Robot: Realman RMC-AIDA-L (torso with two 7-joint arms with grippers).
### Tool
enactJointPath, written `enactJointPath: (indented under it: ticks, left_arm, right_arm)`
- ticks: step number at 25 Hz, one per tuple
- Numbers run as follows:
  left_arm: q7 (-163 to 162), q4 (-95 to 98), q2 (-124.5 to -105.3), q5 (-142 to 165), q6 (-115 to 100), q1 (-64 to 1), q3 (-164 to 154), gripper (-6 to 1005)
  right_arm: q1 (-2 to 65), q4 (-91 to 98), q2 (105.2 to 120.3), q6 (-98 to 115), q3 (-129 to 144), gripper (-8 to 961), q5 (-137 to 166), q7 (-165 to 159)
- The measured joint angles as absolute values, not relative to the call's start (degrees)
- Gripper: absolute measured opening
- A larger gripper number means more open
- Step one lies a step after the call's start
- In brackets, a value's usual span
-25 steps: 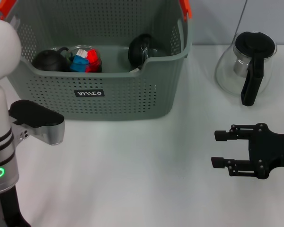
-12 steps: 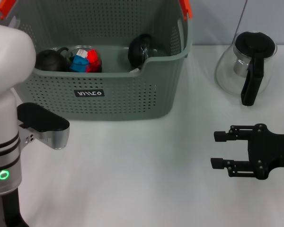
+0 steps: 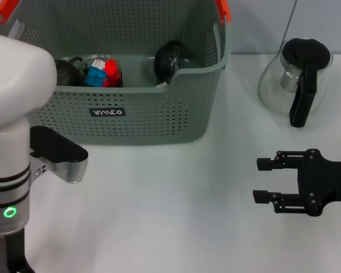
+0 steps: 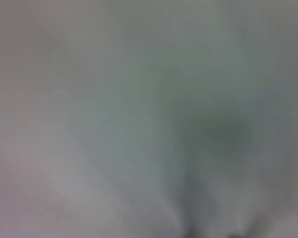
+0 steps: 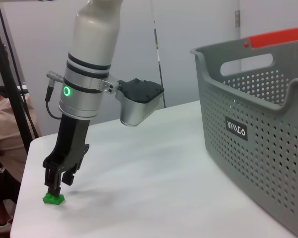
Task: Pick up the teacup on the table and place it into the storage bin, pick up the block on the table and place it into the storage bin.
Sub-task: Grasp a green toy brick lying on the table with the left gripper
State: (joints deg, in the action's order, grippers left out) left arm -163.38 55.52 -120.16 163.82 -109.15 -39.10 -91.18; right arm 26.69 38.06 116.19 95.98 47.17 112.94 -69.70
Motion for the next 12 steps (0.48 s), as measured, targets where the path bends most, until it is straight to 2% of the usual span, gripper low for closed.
enactJointPath:
  ticks: [12]
  left_arm:
    - [-164.8, 54.4, -120.78, 163.8, -108.5, -39.8, -94.1, 424]
  right_arm:
    - [26.4, 38.1, 116.19, 95.9, 47.2, 700, 112.9, -69.7]
